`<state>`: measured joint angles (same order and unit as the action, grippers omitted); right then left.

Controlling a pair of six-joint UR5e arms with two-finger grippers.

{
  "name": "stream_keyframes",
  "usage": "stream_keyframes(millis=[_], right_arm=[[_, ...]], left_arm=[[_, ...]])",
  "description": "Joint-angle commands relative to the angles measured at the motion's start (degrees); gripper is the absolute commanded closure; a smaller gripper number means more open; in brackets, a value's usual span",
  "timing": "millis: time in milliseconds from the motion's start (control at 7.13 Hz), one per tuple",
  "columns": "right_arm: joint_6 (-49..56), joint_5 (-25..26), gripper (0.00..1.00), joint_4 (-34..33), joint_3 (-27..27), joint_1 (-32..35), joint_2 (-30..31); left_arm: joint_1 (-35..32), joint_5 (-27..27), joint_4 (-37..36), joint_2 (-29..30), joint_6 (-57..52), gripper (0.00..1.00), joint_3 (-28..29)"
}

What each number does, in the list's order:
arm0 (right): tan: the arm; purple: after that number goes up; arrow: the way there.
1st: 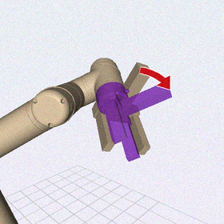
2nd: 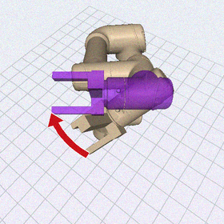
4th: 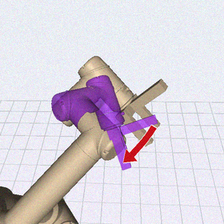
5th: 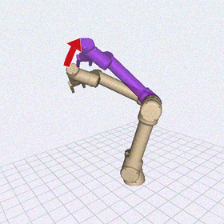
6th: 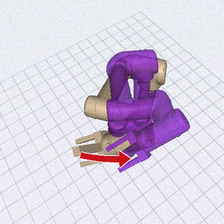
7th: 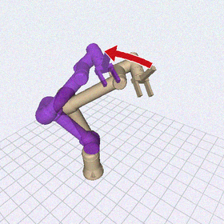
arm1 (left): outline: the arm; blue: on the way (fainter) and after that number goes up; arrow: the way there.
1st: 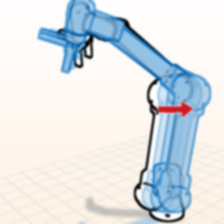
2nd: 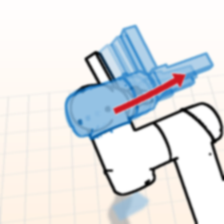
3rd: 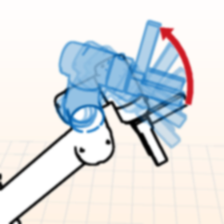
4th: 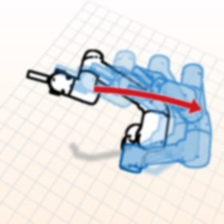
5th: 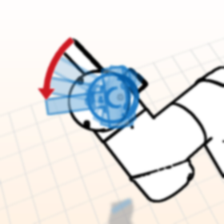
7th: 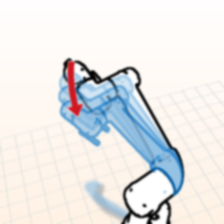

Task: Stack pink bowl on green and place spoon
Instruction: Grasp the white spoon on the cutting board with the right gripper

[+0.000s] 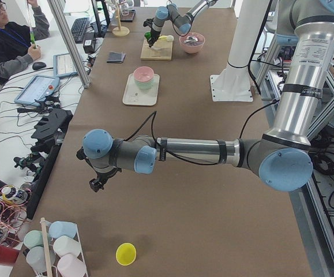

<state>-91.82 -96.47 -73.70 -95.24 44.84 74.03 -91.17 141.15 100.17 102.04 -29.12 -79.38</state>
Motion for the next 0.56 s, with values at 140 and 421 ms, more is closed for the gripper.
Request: stream_keyframes(millis=[140,421], right_arm=[[0.2,0.1,1.00,-10.0,0.1,-0.1,-11.9],[-0.5,0.8,1.00,-16.1,0.7,-2.2,-19.7]], left_arm=[[-0.1,0.0,-0.2,-0.1,-0.1,0.01,0.1],[-0.1,0.0,-0.2,-0.1,-0.1,0.01,0.2]])
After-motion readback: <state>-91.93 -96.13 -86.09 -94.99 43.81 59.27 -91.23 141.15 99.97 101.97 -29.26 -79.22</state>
